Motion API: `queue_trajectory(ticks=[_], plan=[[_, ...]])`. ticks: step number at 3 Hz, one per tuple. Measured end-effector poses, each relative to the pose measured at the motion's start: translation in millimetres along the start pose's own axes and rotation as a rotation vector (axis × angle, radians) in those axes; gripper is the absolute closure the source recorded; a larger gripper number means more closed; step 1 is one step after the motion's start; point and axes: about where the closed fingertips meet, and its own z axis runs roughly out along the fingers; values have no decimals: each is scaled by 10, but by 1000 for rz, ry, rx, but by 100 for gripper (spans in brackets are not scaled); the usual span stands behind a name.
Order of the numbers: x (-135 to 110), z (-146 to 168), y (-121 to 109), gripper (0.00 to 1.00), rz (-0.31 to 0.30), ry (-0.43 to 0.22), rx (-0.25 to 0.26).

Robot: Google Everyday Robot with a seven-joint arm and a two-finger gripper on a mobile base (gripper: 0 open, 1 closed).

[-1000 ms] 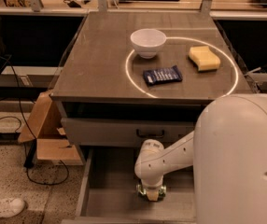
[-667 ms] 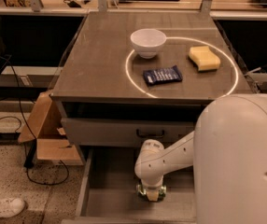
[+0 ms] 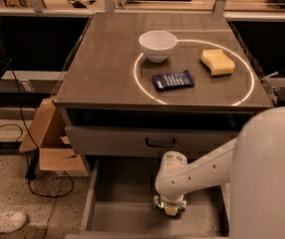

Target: Pick green can from middle drawer and place on counter

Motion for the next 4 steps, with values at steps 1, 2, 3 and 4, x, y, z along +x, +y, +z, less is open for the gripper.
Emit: queue_trajectory(ticks=[1,2,3,4], plan=[[256,-277,2,100,58,-2,57],[385,-596,49,100,63,15,95],[390,-669,11,100,65,13,111],[350,-695,15,100,37,25,126]])
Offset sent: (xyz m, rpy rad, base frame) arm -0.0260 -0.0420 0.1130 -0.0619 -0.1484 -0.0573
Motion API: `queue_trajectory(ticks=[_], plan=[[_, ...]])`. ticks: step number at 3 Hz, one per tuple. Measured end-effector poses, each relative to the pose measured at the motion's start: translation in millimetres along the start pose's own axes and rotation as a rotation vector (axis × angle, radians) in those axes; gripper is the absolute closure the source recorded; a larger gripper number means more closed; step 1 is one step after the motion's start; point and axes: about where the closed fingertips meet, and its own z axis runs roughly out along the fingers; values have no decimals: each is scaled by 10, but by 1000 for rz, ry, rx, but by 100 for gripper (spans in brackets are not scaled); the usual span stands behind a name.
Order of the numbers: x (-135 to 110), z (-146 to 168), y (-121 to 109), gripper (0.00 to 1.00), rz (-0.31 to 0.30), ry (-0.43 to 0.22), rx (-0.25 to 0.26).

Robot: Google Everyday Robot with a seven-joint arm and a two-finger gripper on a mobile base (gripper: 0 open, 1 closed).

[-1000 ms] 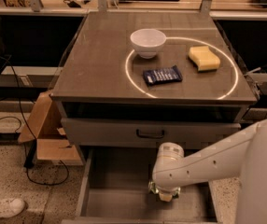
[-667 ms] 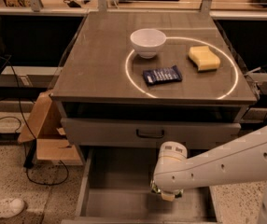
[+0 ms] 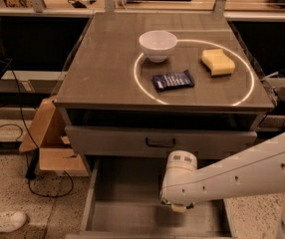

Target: Pick green can from middle drawer and place on counter

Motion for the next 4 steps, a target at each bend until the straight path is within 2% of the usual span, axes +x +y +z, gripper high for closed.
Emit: queue_trajectory(ticks=[1,2,3,4], plan=[[63,-170,53,100,-16,16,21],[152,-485,151,100,-35,2,46],[175,-1054,203,100,-78,-30,131],[182,-1093,171,100,-75,-29,142]])
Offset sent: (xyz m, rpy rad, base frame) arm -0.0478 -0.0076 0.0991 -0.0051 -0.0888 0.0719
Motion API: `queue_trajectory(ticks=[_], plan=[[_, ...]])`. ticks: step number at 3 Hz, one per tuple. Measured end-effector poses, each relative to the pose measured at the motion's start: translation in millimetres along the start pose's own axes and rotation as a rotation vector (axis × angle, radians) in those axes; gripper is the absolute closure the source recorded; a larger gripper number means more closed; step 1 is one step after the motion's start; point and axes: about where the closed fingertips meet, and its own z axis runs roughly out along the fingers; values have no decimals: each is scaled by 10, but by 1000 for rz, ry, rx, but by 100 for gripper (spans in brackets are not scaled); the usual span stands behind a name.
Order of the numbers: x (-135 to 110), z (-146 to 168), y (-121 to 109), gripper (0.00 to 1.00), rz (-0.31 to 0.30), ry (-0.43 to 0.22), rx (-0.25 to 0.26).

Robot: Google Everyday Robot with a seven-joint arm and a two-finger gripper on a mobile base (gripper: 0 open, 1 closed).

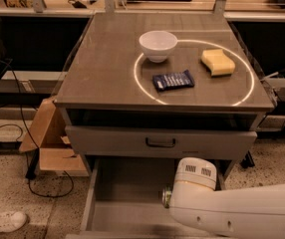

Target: Pick green can from middle drawer and place on counter

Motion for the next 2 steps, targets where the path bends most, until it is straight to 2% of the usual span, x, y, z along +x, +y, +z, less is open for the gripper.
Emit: queue_trajectory(ticks=[2], plan=[[-153,-378,-474,100,-43,-46,128]])
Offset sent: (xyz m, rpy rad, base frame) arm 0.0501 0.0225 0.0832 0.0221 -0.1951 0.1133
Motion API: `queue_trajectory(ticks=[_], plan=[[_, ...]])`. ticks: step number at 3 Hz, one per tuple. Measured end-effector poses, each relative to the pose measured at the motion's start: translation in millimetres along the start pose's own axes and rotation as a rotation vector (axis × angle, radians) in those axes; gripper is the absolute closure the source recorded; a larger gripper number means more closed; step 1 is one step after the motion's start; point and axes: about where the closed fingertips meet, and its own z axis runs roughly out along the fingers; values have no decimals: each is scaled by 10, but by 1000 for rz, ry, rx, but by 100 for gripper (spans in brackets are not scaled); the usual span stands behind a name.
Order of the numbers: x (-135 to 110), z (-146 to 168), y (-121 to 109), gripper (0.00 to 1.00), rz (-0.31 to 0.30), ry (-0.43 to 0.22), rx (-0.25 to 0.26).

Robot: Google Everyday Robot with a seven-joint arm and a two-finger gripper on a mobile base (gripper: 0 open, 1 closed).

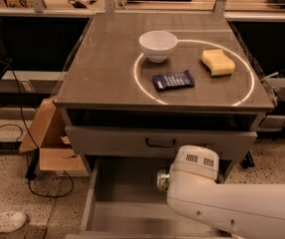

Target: Pick green can from middle drawer and place on counter

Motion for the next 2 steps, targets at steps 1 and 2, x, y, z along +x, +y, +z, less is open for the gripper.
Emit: queue_trajectory(ticks=[1,2], plan=[[-132,-268,-321,100,-47,-30,86],[-124,-264,-318,100,-45,-28,85]])
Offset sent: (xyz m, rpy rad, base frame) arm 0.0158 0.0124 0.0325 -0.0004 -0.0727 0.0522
